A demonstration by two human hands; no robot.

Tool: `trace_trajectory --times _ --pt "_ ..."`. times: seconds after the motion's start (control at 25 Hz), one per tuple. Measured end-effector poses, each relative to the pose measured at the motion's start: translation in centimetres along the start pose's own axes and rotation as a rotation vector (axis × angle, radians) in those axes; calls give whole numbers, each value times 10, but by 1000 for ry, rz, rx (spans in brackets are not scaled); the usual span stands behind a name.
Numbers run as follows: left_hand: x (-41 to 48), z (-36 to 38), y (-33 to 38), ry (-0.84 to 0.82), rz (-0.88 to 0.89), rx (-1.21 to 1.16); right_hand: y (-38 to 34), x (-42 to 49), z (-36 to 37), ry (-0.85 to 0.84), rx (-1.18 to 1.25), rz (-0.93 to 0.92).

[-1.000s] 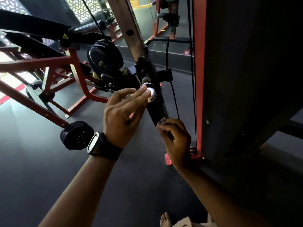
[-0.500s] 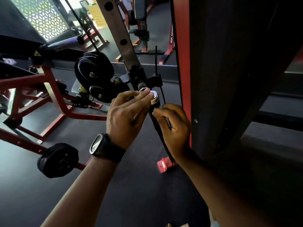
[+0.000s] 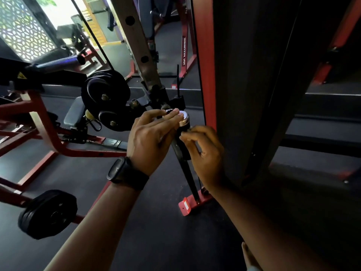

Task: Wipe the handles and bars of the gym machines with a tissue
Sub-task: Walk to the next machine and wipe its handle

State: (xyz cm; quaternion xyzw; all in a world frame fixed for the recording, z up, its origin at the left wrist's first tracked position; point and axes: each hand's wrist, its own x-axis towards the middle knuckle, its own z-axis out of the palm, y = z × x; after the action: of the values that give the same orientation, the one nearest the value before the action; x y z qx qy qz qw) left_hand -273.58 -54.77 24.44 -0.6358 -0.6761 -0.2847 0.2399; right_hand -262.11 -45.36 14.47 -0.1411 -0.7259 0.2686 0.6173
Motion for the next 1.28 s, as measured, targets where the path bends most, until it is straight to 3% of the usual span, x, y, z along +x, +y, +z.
trace_trajectory --times 0.24,0.32,0.68,0.88,1.04,1.28 --pt "1 1 -7 4 31 -17 0 -2 7 41 -31 -17" --pt "0 2 -9 15 45 -16 1 -18 13 85 3 86" --pt "-3 9 -5 40 29 -22 -15 -44 37 461 531 1317" --pt "-7 11 5 61 -50 -30 9 -28 34 474 851 1822" --pt "-5 9 8 45 -57 -10 11 -24 35 577 1020 1941" --pt "-4 7 7 38 -29 48 8 -34 44 456 1132 1918"
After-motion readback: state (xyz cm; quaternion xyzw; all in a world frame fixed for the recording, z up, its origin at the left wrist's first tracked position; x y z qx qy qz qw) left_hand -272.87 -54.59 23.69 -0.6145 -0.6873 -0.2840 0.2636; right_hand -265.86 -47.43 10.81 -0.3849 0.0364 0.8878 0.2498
